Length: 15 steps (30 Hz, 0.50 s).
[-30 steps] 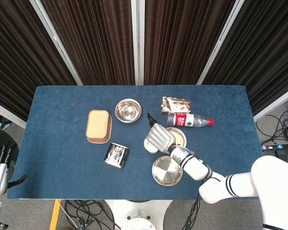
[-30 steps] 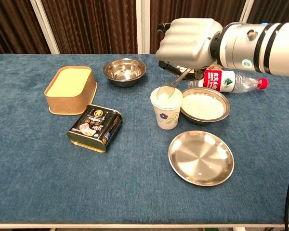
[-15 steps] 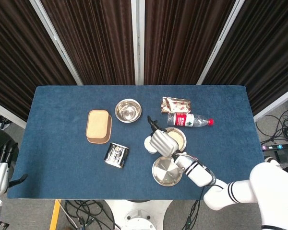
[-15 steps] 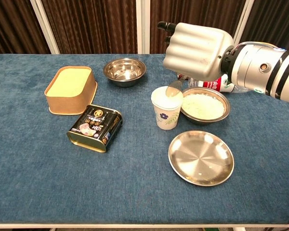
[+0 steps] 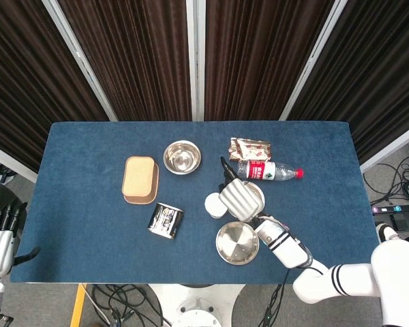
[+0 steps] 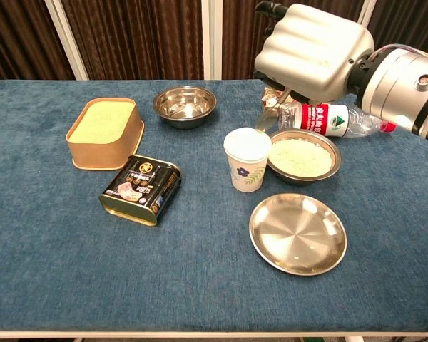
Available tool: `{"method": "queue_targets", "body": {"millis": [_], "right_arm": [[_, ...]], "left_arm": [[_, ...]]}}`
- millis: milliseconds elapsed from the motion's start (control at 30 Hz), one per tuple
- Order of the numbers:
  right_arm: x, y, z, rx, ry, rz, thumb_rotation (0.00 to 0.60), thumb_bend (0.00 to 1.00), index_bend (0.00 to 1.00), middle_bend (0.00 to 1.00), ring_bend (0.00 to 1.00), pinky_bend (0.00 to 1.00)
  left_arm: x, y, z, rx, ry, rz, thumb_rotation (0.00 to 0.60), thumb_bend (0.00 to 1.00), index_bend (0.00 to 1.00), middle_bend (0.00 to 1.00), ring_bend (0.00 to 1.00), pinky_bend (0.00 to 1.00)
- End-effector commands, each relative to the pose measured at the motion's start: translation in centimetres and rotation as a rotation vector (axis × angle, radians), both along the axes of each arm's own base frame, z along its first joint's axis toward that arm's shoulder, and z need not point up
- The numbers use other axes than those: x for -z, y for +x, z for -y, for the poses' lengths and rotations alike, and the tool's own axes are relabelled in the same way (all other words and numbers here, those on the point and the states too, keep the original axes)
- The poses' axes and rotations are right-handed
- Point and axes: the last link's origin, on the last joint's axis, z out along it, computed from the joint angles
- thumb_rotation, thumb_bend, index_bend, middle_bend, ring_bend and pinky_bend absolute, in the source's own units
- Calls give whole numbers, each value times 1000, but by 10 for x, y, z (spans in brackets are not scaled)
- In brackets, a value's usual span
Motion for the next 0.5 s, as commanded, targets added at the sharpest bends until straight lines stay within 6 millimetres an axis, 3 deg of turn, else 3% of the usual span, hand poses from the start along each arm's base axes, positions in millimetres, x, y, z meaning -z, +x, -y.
{"method": "queue_targets", "body": {"millis": [33, 300, 500], "right_arm": [[10, -4, -3, -47, 6, -36, 600, 327, 659, 592, 304, 0], [13, -3, -5, -44, 18, 18, 600, 327, 659, 592, 304, 0], [-12, -6, -1, 48, 3, 202, 600, 327, 659, 592, 304, 0]], "left_arm": [[-1, 1, 1, 1, 5, -2, 600, 27, 112, 41, 32, 60], [-1, 1, 4, -9, 3, -1, 600, 27, 112, 41, 32, 60], [-3, 2, 2, -2, 6, -4, 600, 27, 112, 41, 32, 61]]}}
